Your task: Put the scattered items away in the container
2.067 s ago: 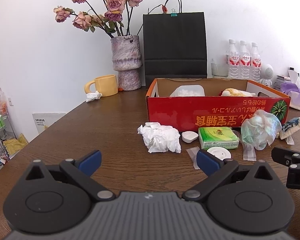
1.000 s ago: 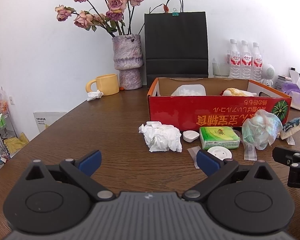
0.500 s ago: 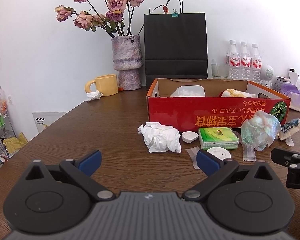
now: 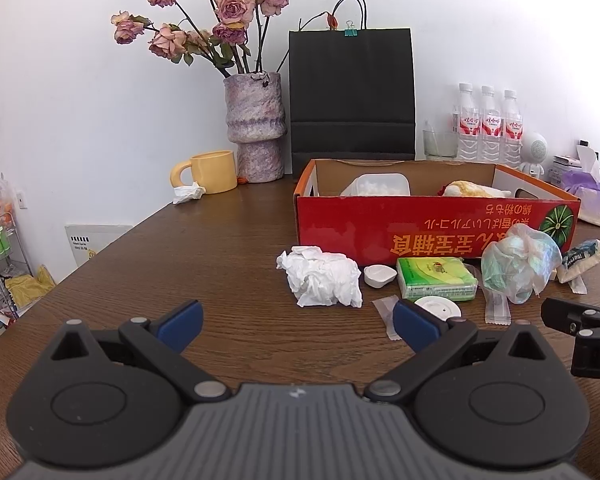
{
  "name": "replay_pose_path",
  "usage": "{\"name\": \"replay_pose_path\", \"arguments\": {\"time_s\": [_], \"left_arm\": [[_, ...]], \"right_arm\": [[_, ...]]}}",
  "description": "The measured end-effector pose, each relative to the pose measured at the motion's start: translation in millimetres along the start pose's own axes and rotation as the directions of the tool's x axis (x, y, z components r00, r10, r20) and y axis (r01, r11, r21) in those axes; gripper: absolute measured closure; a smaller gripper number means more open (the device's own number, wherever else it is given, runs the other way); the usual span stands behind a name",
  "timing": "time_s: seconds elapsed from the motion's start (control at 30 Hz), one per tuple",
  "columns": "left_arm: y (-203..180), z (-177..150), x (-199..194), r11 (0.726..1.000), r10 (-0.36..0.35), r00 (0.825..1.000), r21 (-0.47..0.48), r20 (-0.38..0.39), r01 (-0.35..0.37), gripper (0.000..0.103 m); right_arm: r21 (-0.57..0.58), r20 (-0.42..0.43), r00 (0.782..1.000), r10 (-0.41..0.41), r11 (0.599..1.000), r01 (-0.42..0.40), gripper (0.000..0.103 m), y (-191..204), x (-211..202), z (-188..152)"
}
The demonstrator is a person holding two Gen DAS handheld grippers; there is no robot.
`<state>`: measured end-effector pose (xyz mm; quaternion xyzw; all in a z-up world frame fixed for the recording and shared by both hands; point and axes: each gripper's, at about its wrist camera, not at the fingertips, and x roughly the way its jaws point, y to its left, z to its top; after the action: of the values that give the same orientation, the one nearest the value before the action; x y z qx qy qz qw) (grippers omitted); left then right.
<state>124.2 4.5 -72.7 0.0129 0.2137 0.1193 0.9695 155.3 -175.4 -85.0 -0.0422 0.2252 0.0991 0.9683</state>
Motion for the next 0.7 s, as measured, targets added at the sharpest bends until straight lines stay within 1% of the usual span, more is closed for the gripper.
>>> {"name": "replay_pose_path", "arguments": {"time_s": [0.43, 0.6, 0.7], "left_arm": [[0.7, 1.1, 0.3, 1.000, -0.010, 1.000, -0.005, -0.007, 0.010, 0.000], [3.9, 0.2, 0.4, 0.999, -0.047, 0.999, -0.003, -0.006, 0.047, 0.000], [8.4, 0.6, 3.4, 0.999, -0.050, 0.999, 0.002, -0.021, 0.050, 0.000]], "right_arm": [[0.009, 0.005, 1.000, -0.005, 1.000, 0.005, 0.000, -0.9, -0.9, 0.0], [0.012, 0.014, 1.000, 0.003, 1.000, -0.003, 0.000, -2.2, -3.3, -0.2], [0.009, 0.013, 1.000, 0.013, 1.000, -0.013, 0.000, -3.0, -4.2, -0.4]]}}
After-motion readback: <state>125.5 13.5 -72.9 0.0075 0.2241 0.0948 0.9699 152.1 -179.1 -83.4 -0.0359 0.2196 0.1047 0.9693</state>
